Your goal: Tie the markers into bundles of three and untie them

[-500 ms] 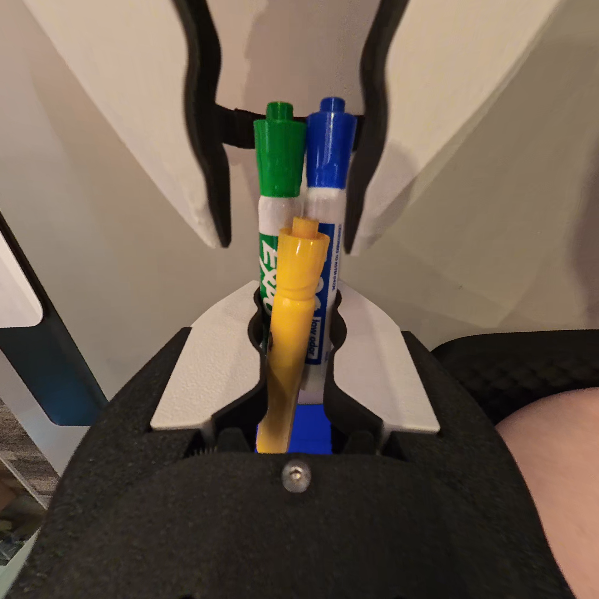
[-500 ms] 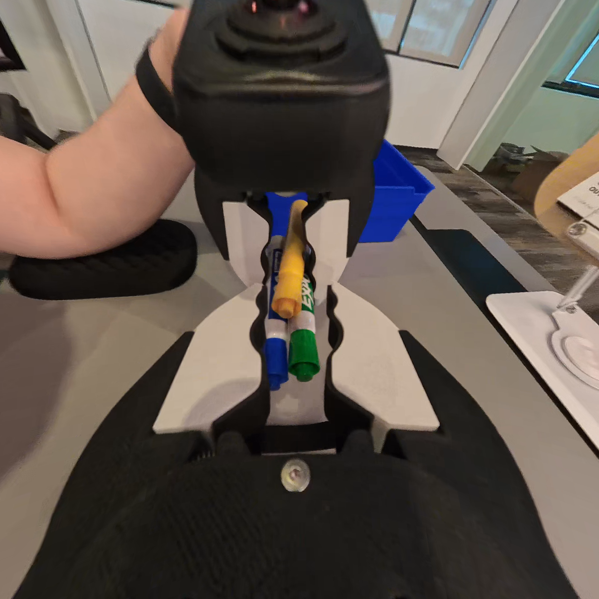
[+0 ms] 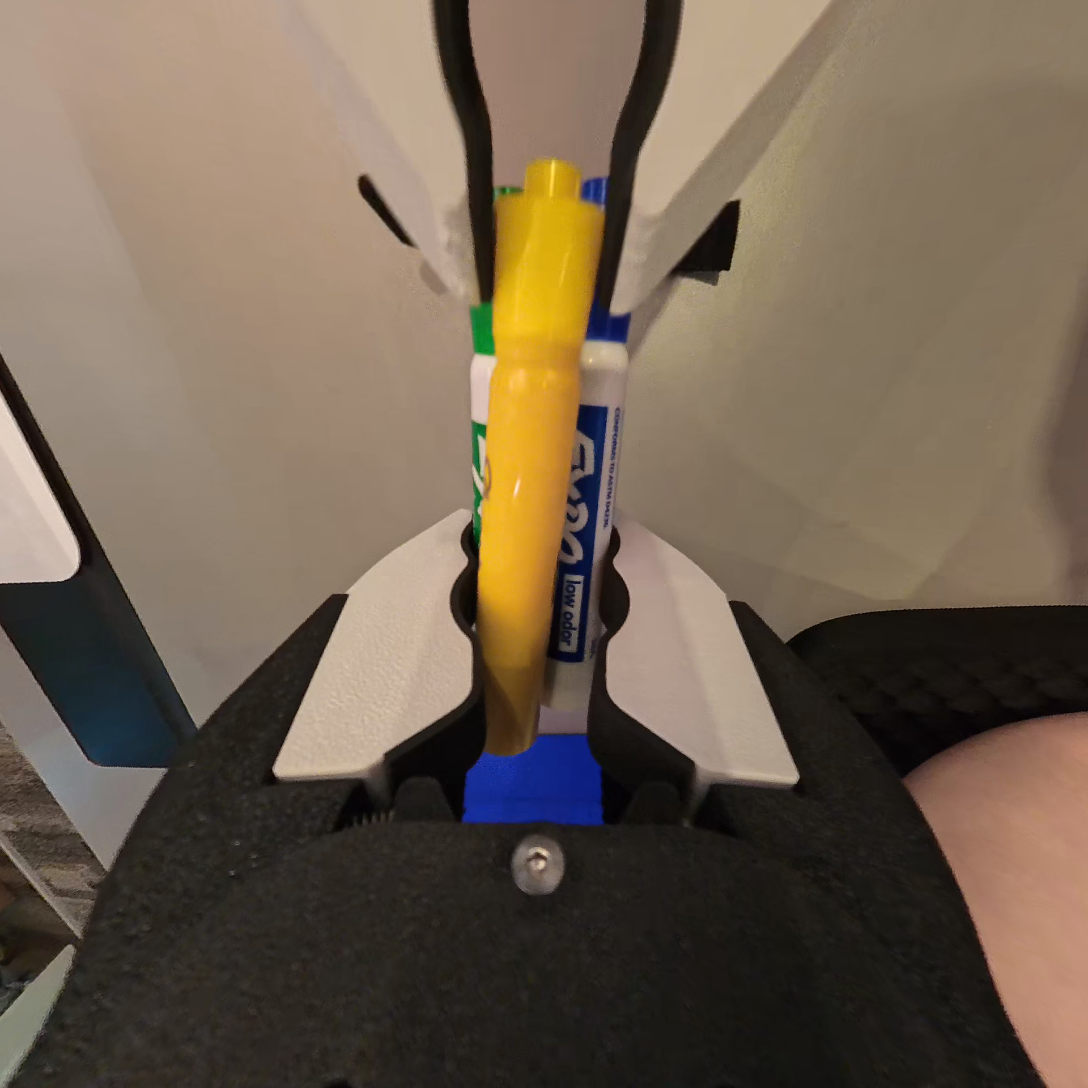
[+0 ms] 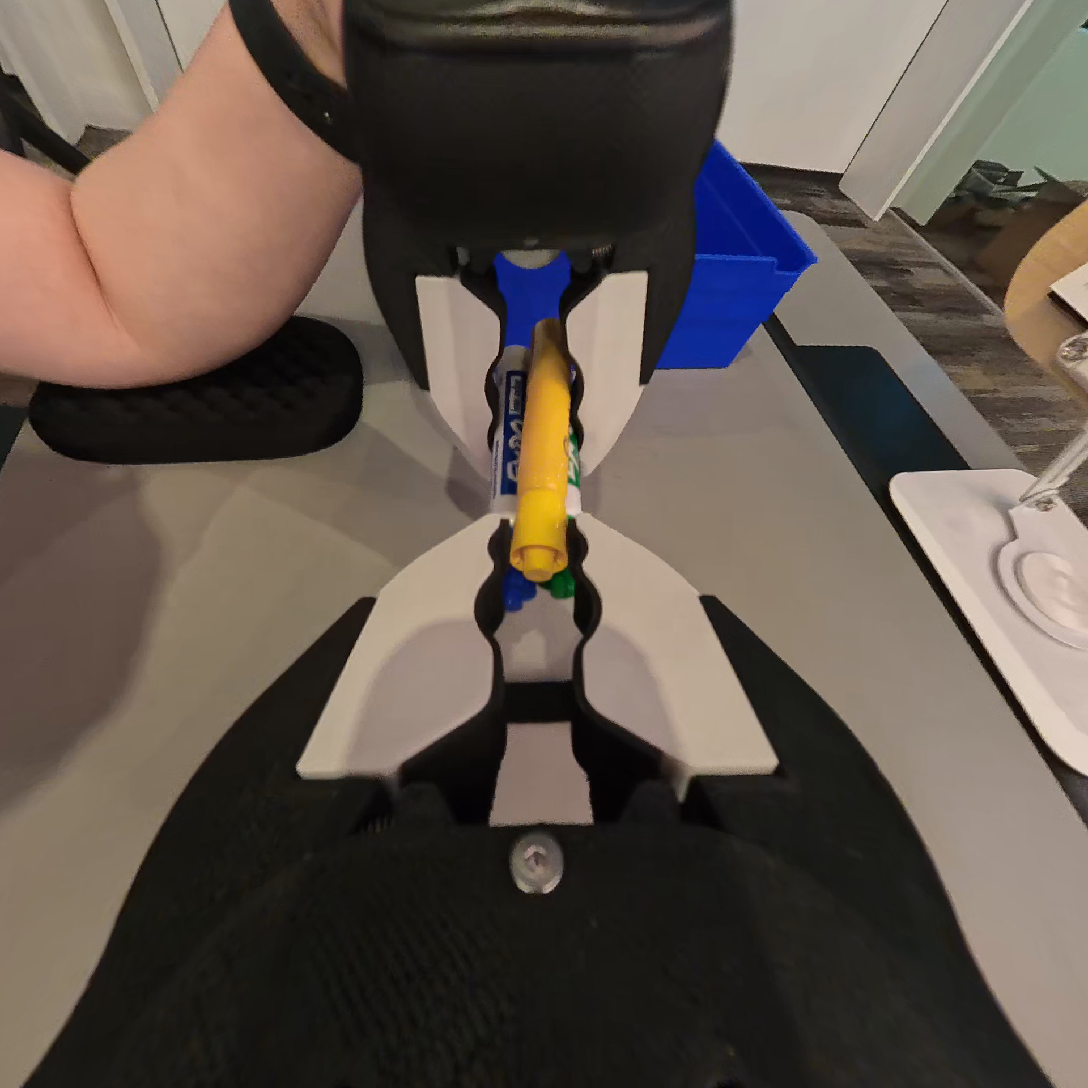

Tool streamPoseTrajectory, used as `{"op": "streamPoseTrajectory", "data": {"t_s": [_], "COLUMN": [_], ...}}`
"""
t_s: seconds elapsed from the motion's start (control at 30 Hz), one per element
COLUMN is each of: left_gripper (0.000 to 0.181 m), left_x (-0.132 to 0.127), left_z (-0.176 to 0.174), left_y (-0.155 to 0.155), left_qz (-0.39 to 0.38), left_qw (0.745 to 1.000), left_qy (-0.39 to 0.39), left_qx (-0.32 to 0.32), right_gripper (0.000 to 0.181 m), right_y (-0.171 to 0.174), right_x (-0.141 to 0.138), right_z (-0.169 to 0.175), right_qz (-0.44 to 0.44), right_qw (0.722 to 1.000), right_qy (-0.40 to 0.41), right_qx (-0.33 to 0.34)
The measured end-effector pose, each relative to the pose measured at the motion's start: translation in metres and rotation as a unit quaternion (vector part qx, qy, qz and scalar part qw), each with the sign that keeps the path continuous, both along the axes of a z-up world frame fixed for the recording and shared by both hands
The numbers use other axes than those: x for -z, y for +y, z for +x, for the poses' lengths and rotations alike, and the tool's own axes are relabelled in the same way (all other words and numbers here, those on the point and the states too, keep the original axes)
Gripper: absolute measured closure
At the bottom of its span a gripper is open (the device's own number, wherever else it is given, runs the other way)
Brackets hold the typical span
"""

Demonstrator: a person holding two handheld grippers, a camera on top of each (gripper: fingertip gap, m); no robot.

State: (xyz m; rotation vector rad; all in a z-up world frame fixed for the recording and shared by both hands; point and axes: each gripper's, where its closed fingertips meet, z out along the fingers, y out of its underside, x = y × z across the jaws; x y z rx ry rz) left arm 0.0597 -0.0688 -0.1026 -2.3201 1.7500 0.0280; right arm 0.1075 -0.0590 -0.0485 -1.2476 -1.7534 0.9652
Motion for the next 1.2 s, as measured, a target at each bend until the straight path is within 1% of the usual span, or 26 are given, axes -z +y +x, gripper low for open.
{"op": "streamPoseTrajectory", "data": {"t_s": [0.1,0.17,0.3,0.37,0.47,0.53,0.57,0.6,0.67,0.7,0.8,0.83,0.87,0.9,0.93,0.97,1.03,1.07,1.1,1.13,1.2], "left_gripper": [0.143,0.143,0.143,0.143,0.143,0.143,0.143,0.143,0.143,0.143,0.143,0.143,0.143,0.143,0.143,0.143,0.143,0.143,0.143,0.143,0.143], "left_x": [0.001,0.002,0.006,0.007,0.007,0.006,0.005,0.005,0.004,0.004,0.005,0.005,0.006,0.006,0.007,0.008,0.01,0.011,0.013,0.014,0.016], "left_z": [-0.002,-0.003,-0.001,-0.002,-0.007,-0.012,-0.014,-0.015,-0.018,-0.019,-0.019,-0.019,-0.019,-0.019,-0.019,-0.018,-0.016,-0.015,-0.015,-0.015,-0.014], "left_y": [0.001,0.001,0.001,0.002,0.002,0.004,0.003,0.004,0.004,0.004,0.003,0.003,0.004,0.004,0.005,0.005,0.006,0.006,0.006,0.006,0.007], "left_qz": [0.004,0.002,-0.005,-0.007,-0.01,-0.006,-0.008,-0.006,-0.005,-0.004,-0.008,-0.008,-0.009,-0.01,-0.011,-0.013,-0.016,-0.019,-0.02,-0.022,-0.026], "left_qw": [1.0,1.0,1.0,1.0,1.0,1.0,1.0,1.0,0.999,0.999,0.999,0.999,0.999,0.999,0.999,0.999,0.999,0.999,0.999,0.999,0.999], "left_qy": [0.009,0.015,0.017,0.018,0.015,0.014,0.013,0.013,0.012,0.014,0.013,0.012,0.012,0.012,0.011,0.01,0.008,0.008,0.01,0.012,0.011], "left_qx": [-0.004,-0.004,-0.002,-0.005,-0.011,-0.02,-0.023,-0.024,-0.031,-0.033,-0.033,-0.032,-0.032,-0.032,-0.033,-0.032,-0.029,-0.029,-0.027,-0.027,-0.027], "right_gripper": [0.162,0.161,0.149,0.14,0.14,0.146,0.146,0.149,0.149,0.152,0.15,0.146,0.146,0.15,0.172,0.178,0.179,0.179,0.179,0.179,0.18], "right_y": [0.004,0.002,0.004,0.005,0.008,0.016,0.026,0.042,0.073,0.08,0.077,0.075,0.072,0.07,0.069,0.067,0.061,0.069,0.083,0.096,0.111], "right_x": [0.001,0.004,0.01,0.008,0.003,0.016,0.028,0.041,0.066,0.074,0.078,0.081,0.084,0.09,0.097,0.101,0.102,0.102,0.097,0.082,0.041], "right_z": [0.008,0.01,0.01,0.011,0.022,0.034,0.038,0.038,0.035,0.033,0.024,0.023,0.021,0.02,0.02,0.02,0.02,0.021,0.022,0.022,0.027], "right_qz": [0.029,0.029,0.028,0.026,0.027,0.022,0.013,-0.003,-0.063,-0.101,-0.188,-0.203,-0.209,-0.207,-0.199,-0.193,-0.183,-0.162,-0.132,-0.099,-0.02], "right_qw": [1.0,0.999,1.0,1.0,0.999,0.999,0.999,0.999,0.995,0.991,0.98,0.976,0.975,0.974,0.974,0.975,0.976,0.979,0.983,0.988,0.989], "right_qy": [-0.003,-0.002,-0.008,-0.004,0.012,-0.006,-0.018,-0.029,-0.054,-0.06,-0.053,-0.059,-0.068,-0.081,-0.098,-0.107,-0.116,-0.121,-0.107,-0.067,0.032], "right_qx": [-0.001,-0.014,-0.011,-0.013,-0.023,-0.042,-0.037,-0.012,0.049,0.059,0.046,0.044,0.04,0.039,0.04,0.035,0.015,0.037,0.072,0.103,0.145]}}
